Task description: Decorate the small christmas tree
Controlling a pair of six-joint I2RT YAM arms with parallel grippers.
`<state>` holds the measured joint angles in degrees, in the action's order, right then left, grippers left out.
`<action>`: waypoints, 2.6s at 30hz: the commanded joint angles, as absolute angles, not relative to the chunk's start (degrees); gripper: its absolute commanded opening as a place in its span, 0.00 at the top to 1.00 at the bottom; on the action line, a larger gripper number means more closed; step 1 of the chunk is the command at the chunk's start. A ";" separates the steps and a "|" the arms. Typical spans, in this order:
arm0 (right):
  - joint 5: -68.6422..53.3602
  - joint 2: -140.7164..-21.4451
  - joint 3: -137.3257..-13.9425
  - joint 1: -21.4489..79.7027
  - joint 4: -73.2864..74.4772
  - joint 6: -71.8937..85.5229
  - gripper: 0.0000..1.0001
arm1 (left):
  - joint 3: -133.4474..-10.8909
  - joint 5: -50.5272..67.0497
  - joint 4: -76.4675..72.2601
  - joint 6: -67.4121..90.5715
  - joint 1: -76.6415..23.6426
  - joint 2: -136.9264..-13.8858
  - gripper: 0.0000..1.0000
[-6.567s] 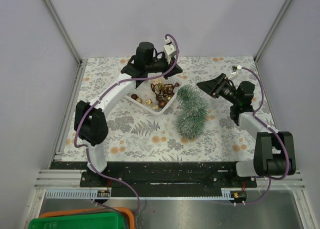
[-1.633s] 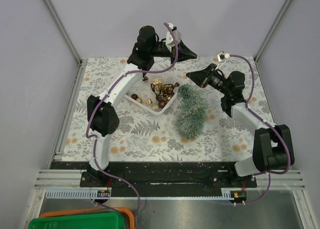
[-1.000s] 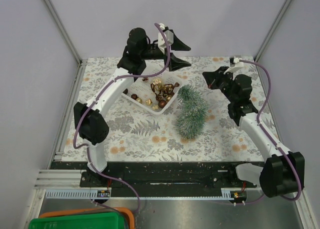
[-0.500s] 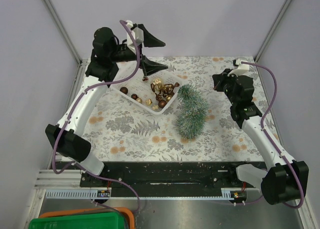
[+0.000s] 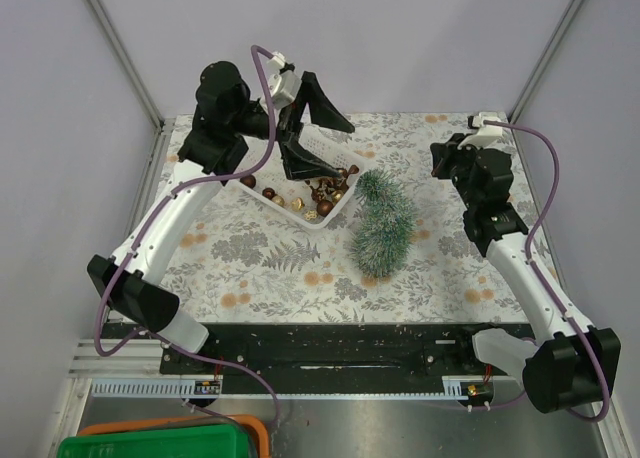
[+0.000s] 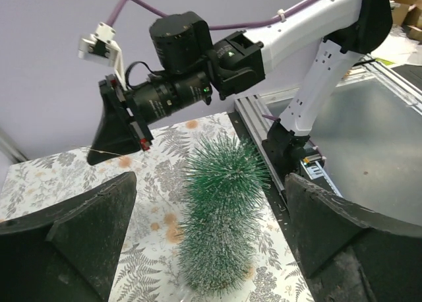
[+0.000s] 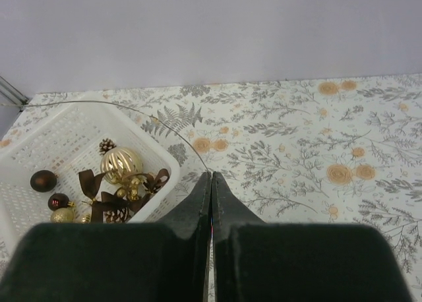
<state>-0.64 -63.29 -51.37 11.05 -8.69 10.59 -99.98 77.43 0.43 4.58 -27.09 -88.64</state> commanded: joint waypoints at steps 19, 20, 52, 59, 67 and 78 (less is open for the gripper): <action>-1.58 -63.28 -57.04 13.36 -10.02 1.23 1.00 | -96.76 75.32 -3.52 -2.72 -35.42 -92.46 0.21; -1.50 -63.28 -56.95 13.36 -10.02 1.06 1.00 | -96.85 75.76 -3.34 -2.99 -35.51 -92.55 0.25; 28.43 -65.21 -53.09 21.78 -18.36 -26.87 1.00 | -92.90 81.48 -2.37 -1.14 -30.85 -87.37 0.91; 38.84 -63.81 -53.60 24.96 -16.56 -31.06 1.00 | -91.23 81.21 -3.16 -0.79 -29.80 -85.34 0.91; 19.55 -54.50 -61.61 24.96 24.83 2.25 1.00 | -88.69 79.89 -3.43 -1.49 -28.39 -83.06 0.91; 10.89 -45.44 -57.13 24.96 40.44 12.83 0.68 | -82.36 78.84 -5.01 -2.28 -26.02 -78.58 0.90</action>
